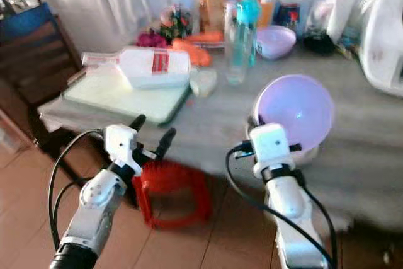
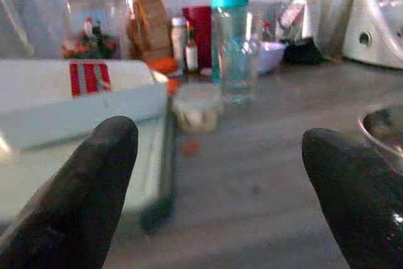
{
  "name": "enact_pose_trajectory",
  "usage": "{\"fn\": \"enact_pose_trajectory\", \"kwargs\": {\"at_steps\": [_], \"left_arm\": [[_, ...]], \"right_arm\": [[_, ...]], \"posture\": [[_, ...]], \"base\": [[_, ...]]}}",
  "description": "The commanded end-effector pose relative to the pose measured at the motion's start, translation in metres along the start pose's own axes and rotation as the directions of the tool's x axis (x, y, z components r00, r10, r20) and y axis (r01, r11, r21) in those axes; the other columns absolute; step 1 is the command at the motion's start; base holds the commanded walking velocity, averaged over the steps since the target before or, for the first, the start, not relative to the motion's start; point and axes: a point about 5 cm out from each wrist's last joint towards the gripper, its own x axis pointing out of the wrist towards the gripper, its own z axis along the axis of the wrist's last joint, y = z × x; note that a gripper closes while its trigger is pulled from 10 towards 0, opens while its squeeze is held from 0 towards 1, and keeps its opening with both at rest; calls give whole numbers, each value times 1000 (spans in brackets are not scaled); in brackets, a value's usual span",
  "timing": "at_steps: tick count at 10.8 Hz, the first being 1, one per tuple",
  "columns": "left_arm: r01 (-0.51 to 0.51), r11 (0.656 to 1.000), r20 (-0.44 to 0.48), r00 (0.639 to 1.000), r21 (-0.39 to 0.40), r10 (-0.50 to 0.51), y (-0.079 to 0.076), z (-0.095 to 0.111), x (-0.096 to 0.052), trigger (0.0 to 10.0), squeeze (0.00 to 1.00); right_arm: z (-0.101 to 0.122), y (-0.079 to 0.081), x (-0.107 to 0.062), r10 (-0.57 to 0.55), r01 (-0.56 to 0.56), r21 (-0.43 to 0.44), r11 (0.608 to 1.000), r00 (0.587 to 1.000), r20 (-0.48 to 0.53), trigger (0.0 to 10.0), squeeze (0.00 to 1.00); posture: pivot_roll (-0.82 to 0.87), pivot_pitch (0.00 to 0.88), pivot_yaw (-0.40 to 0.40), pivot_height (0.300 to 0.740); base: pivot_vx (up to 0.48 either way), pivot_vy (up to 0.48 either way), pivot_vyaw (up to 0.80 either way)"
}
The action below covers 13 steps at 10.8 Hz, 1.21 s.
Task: Setting the table
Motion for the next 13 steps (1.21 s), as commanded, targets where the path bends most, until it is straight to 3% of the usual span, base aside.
{"fn": "enact_pose_trajectory", "kwargs": {"at_steps": [1,4,9,10,13], "left_arm": [[-10,1000,-3,1000,7,10,7,1,-2,10000,0],[-2,1000,-4,1000,-5,2,6,1,-3,10000,0],[27,1000,-1,1000,1,-27,7,3,-10,10000,0],[58,998,-19,998,19,-58,9,2,-15,10000,0],[258,966,-76,963,-31,-260,0,-6,-34,10000,0]], "right_arm": [[6,5,4,5,-6,17,1000,1000,23,10000,0],[8,5,5,12,-12,16,1000,999,35,10000,0],[6,8,7,39,-39,9,999,999,27,10000,0],[5,7,8,47,-47,10,999,999,23,10000,0],[2,16,17,179,-179,-5,984,984,-15,10000,0]], "posture": [[-44,29,49,740],[-43,28,47,740],[-36,33,43,740],[-35,34,43,740],[-27,37,36,740]], "base": [[412,0,-788],[336,0,-454],[0,0,0],[0,0,0],[0,0,0]]}}
